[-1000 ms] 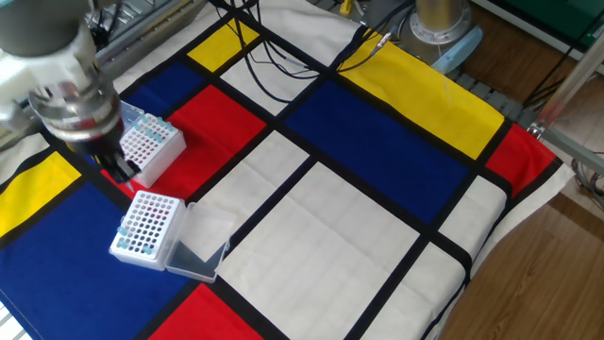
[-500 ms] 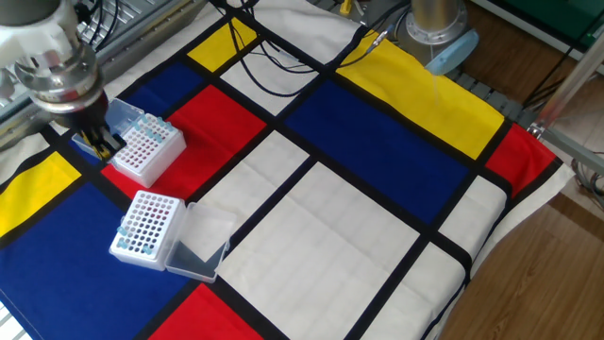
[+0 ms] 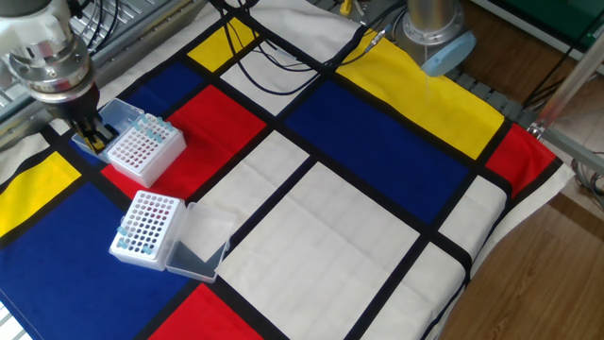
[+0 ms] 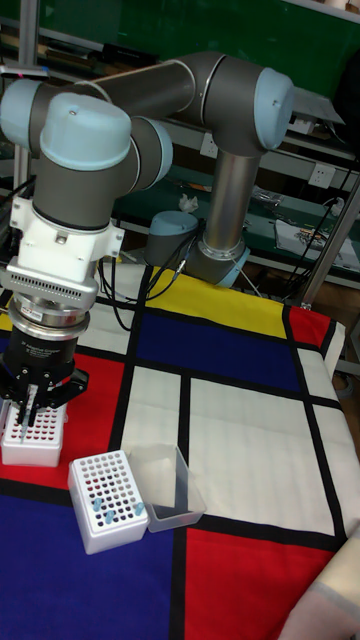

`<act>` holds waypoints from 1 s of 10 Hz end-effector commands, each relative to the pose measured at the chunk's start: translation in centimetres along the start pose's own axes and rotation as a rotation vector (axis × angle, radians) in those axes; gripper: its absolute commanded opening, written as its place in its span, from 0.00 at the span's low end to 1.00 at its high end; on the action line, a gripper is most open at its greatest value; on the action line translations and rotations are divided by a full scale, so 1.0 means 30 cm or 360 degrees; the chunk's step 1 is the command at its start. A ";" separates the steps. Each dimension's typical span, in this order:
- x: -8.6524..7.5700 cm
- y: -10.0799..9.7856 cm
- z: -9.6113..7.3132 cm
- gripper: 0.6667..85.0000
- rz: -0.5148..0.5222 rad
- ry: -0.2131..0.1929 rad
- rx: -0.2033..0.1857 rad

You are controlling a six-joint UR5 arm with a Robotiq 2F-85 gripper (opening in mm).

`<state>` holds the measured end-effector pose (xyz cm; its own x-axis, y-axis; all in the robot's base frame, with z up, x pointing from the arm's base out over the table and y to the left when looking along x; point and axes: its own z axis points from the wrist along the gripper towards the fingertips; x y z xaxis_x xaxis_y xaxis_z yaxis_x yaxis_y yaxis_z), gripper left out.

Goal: Transfer all medium pipette tips from one holder to another

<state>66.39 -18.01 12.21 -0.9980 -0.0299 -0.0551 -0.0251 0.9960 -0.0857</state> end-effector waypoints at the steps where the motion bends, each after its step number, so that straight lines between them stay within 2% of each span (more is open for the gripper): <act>1: 0.003 -0.011 0.003 0.01 -0.0037 -0.0003 -0.0009; 2: 0.017 -0.010 0.003 0.01 -0.0047 0.0022 -0.0012; 3: 0.013 -0.008 0.003 0.01 -0.0037 0.0014 -0.0014; 4: -0.001 -0.011 0.003 0.01 -0.0025 -0.0010 -0.0009; 7: -0.035 0.012 0.002 0.01 -0.0027 -0.0073 -0.0050; 9: -0.069 0.025 -0.001 0.01 -0.0028 -0.0137 -0.0074; 10: -0.077 0.017 -0.001 0.01 -0.0027 -0.0151 -0.0059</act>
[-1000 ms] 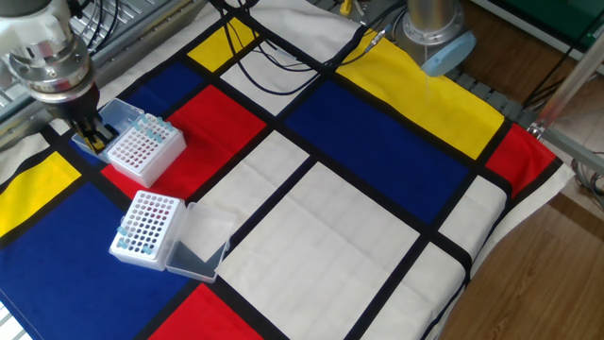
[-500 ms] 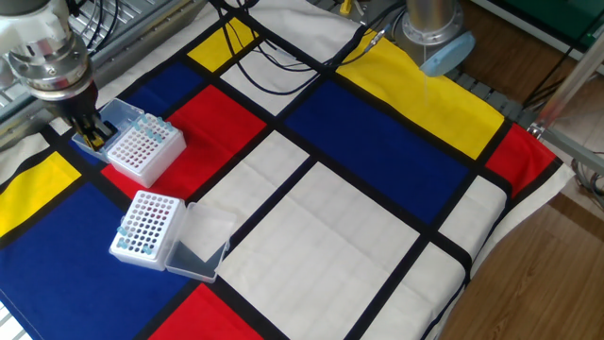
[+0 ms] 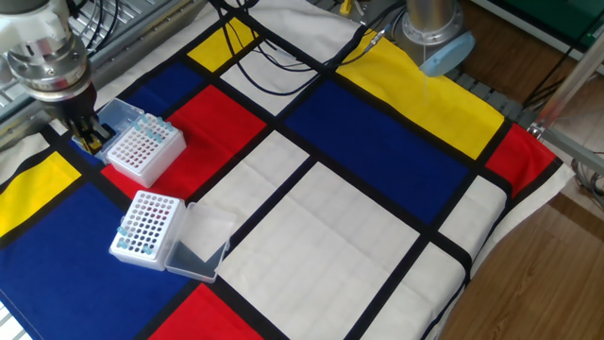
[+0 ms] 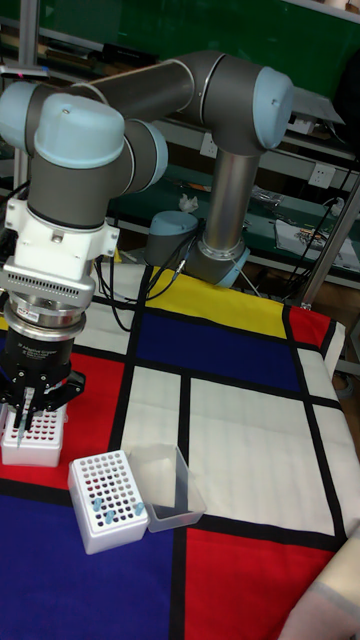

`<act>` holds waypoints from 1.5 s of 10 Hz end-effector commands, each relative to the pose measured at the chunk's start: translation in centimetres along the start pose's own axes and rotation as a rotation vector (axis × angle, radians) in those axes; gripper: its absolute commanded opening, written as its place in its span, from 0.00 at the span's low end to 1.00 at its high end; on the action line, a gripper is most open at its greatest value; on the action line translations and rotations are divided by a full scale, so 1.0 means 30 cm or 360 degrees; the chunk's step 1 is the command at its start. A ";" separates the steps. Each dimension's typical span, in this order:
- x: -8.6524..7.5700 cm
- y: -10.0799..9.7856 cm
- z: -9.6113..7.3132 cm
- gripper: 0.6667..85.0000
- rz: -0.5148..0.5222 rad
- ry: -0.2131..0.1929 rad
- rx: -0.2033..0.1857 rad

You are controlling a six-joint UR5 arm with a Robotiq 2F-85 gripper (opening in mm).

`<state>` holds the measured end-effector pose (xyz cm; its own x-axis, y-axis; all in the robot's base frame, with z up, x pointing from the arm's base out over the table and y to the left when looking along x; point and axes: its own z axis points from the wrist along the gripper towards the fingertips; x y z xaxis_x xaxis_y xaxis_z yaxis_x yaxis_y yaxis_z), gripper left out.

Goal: Transfer all medium pipette tips from one holder to another

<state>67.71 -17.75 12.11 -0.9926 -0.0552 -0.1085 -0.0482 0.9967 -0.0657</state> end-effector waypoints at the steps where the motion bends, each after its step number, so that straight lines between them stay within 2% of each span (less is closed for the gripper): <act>1: -0.035 0.003 -0.004 0.01 0.0008 -0.0065 -0.0014; 2: -0.018 -0.004 -0.004 0.01 0.0021 -0.0036 -0.0001; 4: 0.060 -0.022 -0.037 0.01 0.0043 0.0016 0.0019; 6: 0.104 -0.045 -0.055 0.01 0.0056 0.0036 0.0038; 7: 0.122 -0.053 -0.058 0.01 0.0057 0.0038 0.0028; 10: 0.158 -0.055 -0.054 0.01 0.0089 0.0062 0.0008; 11: 0.165 -0.049 -0.041 0.01 0.0086 0.0039 -0.0018; 13: 0.182 -0.040 -0.033 0.01 0.0111 0.0049 -0.0018; 15: 0.194 -0.032 -0.011 0.01 0.0112 0.0027 -0.0051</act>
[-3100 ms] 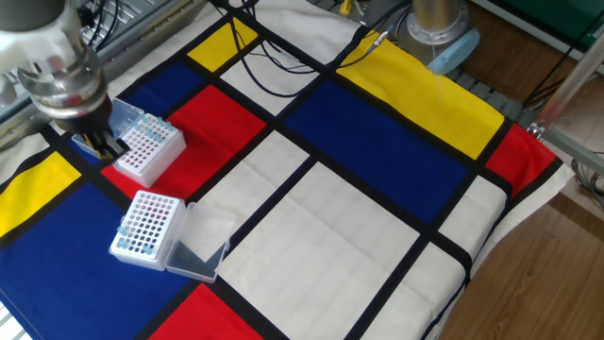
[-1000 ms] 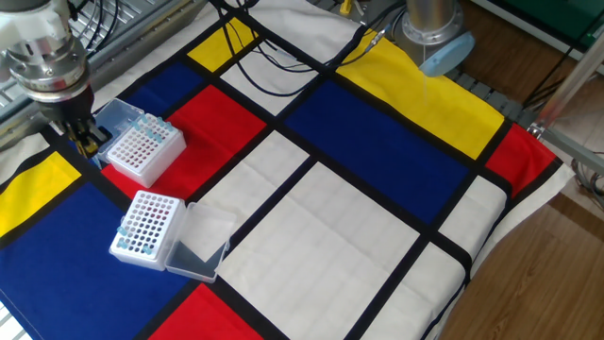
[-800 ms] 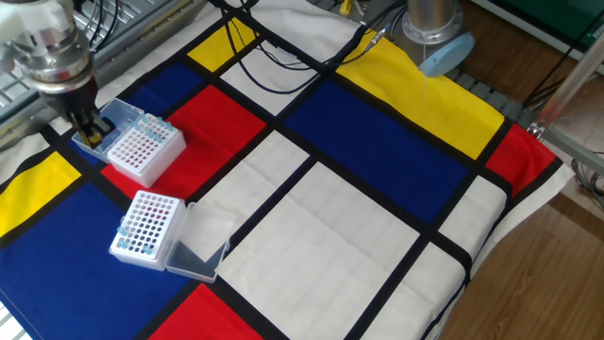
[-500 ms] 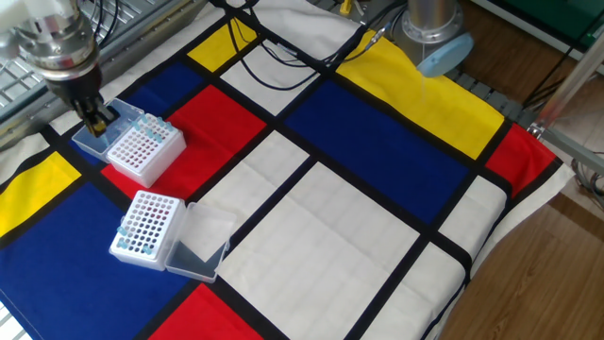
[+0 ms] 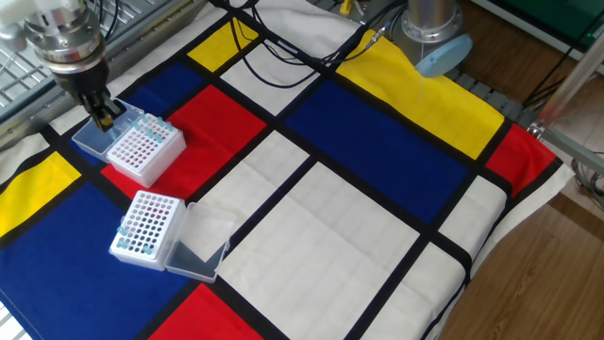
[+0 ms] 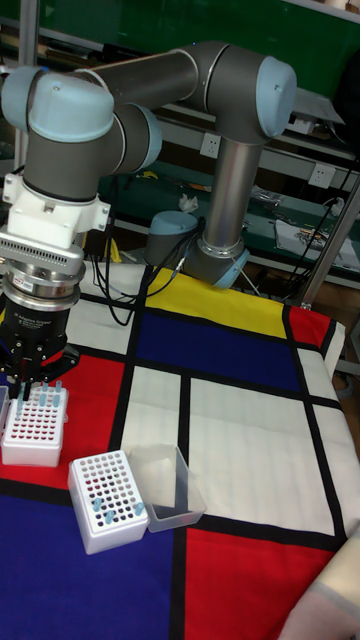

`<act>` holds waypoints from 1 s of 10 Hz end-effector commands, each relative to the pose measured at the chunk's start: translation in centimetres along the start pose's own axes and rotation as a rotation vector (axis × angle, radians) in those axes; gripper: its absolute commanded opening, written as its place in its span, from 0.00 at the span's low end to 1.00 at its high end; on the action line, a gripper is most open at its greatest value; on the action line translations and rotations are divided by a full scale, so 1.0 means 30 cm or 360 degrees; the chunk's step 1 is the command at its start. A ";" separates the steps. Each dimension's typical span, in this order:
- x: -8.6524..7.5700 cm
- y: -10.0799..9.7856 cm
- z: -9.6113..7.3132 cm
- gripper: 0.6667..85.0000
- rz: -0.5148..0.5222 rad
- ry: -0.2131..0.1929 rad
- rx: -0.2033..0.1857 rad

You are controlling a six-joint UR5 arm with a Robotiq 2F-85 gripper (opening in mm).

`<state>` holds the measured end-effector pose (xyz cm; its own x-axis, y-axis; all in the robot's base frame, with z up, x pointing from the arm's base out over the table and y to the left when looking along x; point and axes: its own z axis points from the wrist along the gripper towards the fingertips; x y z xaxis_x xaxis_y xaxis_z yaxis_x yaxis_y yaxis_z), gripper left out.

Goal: Transfer all medium pipette tips from one holder to another

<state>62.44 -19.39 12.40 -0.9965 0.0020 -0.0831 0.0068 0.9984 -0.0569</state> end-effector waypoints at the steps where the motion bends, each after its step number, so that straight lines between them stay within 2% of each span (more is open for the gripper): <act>1: 0.027 0.005 0.021 0.01 0.0019 -0.0016 -0.0040; 10: 0.041 -0.015 0.036 0.01 -0.0001 -0.0023 -0.0032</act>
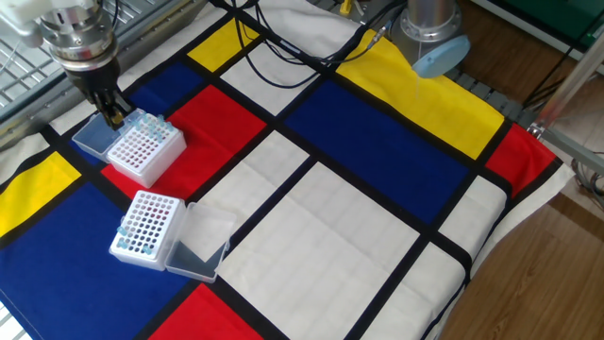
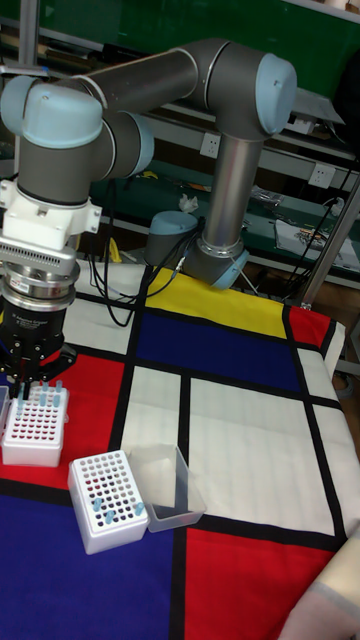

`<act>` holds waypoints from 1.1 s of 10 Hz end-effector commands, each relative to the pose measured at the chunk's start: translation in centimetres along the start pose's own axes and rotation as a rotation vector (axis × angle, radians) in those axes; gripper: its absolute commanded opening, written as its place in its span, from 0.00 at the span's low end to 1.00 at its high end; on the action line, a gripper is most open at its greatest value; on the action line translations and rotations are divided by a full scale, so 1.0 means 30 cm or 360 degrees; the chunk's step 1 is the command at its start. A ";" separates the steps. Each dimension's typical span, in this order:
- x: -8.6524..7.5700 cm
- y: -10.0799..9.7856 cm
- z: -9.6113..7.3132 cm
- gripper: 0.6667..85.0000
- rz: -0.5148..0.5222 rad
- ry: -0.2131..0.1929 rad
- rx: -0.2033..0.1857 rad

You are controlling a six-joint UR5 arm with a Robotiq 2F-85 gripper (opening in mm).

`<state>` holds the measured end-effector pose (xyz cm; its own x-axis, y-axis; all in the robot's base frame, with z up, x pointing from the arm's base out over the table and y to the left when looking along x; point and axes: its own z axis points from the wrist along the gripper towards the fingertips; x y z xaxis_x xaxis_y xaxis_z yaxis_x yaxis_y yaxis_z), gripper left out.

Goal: Transfer all medium pipette tips from one holder to another

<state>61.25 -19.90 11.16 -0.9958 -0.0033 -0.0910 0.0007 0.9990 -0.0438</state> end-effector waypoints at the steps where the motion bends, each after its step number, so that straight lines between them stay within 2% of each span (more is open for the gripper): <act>1: -0.001 0.003 -0.003 0.01 0.0008 -0.0013 -0.0018; 3: -0.004 0.007 -0.002 0.01 0.0001 -0.0018 -0.0027; 5: -0.001 0.023 0.003 0.01 -0.0055 -0.0007 -0.0076; 8: 0.011 0.024 0.014 0.17 -0.0169 0.0009 -0.0116; 11: 0.011 0.014 0.024 0.23 -0.0217 -0.0001 -0.0127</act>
<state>60.89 -19.54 10.49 -0.9903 -0.1127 -0.0810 -0.1135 0.9935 0.0060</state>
